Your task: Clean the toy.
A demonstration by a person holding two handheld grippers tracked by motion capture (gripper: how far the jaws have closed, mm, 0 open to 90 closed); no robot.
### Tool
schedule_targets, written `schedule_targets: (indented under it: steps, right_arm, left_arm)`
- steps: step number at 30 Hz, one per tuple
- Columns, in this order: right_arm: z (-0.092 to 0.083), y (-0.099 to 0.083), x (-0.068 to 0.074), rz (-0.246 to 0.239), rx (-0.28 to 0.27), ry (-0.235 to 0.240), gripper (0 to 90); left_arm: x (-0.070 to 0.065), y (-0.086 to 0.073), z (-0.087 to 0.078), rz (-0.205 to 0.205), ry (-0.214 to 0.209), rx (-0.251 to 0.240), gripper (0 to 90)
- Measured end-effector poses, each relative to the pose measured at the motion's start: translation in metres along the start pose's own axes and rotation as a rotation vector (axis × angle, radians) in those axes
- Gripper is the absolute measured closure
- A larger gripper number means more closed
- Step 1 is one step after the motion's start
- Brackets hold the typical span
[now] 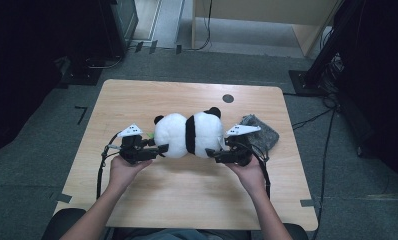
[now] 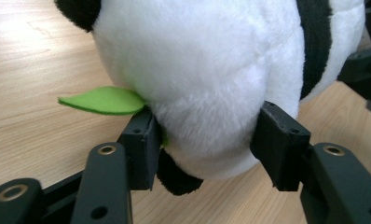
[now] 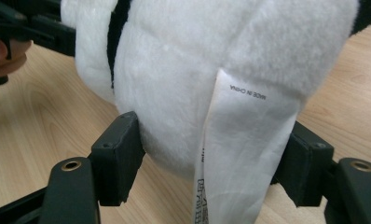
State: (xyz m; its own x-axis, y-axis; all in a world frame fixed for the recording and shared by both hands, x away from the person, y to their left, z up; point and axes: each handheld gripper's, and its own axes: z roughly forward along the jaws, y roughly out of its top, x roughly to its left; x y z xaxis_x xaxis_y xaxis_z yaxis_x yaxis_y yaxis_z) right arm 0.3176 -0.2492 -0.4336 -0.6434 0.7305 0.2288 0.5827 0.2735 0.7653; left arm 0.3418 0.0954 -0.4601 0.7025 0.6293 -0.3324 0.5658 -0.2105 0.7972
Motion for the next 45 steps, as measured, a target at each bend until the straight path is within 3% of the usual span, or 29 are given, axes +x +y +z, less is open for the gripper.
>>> schedule_targets:
  steps: [5,8,11,13,20,23,27,34,36,40,45]
  right_arm:
    - [0.001,0.0,-0.004,0.115,0.005,0.053,32.5]
    - [0.003,-0.001,-0.008,0.142,0.006,0.057,32.5]
    - [0.012,-0.004,-0.012,0.098,0.032,0.011,32.3]
    - [0.015,-0.005,-0.013,0.079,0.013,0.005,32.0]
    - [0.023,-0.007,-0.019,0.018,-0.021,-0.01,29.5]
    - [0.024,-0.008,-0.02,-0.012,-0.021,-0.016,29.1]
    - [0.017,-0.006,-0.024,0.0,-0.013,-0.033,29.5]
    - [0.0,-0.006,-0.041,0.051,-0.04,-0.05,29.3]
    - [-0.004,-0.006,-0.045,0.068,-0.072,-0.056,29.9]
    - [-0.006,-0.007,-0.048,0.043,-0.092,-0.056,38.0]
    - [-0.01,-0.006,-0.055,0.041,-0.096,-0.09,37.9]
  left_arm:
    - [0.003,-0.002,0.001,0.001,0.005,0.037,38.0]
    - [0.004,-0.003,0.005,0.023,0.022,0.041,36.3]
    - [0.009,-0.006,0.016,0.023,0.044,0.067,34.9]
    - [0.014,-0.006,0.02,-0.005,0.036,0.053,34.5]
    - [0.025,-0.005,0.025,-0.047,0.028,0.037,32.0]
    - [0.024,-0.004,0.023,0.037,0.073,-0.01,27.4]
    - [0.021,-0.002,0.023,0.06,0.082,-0.022,27.9]
    - [0.024,0.001,0.021,0.041,0.072,-0.016,28.3]
    - [0.024,0.004,0.02,0.035,0.073,-0.009,29.5]
    - [0.025,0.007,0.016,0.027,0.072,-0.024,29.5]
    - [0.027,0.013,0.012,0.027,0.037,-0.036,27.4]
